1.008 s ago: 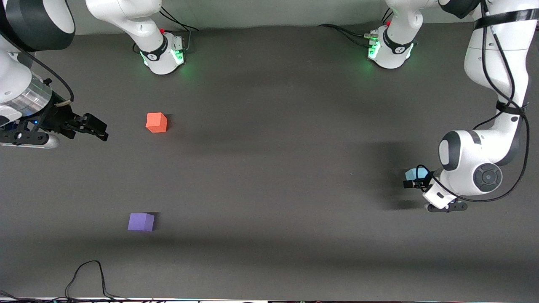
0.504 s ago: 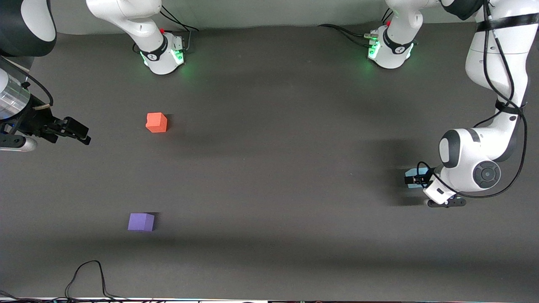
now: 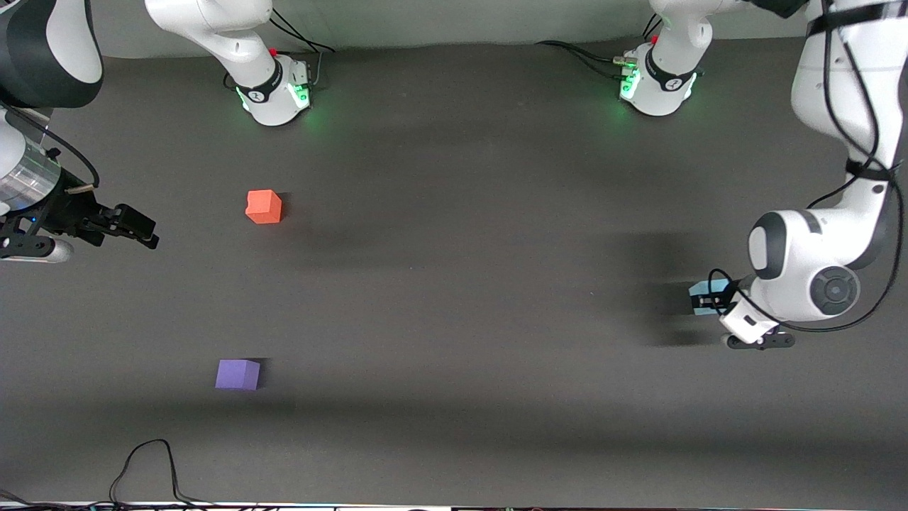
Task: Place blue block between orange and purple blocks
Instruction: 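Close the left gripper on the blue cube and lift it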
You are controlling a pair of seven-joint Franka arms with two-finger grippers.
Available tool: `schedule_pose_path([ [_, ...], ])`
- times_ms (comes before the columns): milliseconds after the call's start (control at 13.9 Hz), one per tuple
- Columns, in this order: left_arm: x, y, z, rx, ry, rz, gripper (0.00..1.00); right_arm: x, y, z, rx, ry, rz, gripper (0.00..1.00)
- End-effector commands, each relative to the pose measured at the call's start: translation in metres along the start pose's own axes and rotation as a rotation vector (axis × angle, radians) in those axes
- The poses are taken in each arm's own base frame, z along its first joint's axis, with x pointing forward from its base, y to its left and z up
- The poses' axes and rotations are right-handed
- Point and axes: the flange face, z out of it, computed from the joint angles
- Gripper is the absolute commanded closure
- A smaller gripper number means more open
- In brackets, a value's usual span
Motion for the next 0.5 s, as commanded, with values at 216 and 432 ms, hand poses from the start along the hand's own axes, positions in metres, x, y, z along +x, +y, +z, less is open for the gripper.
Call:
schedule_pose_path([
  [216, -0.075, -0.006, -0.177, 0.020, -0.054, -0.011, 0.79, -0.004, 0.003, -0.003, -0.001, -0.003, -0.024, 0.00],
  [432, -0.121, -0.008, -0.238, 0.022, -0.039, -0.023, 0.75, -0.015, 0.002, -0.010, -0.001, -0.040, -0.026, 0.00],
])
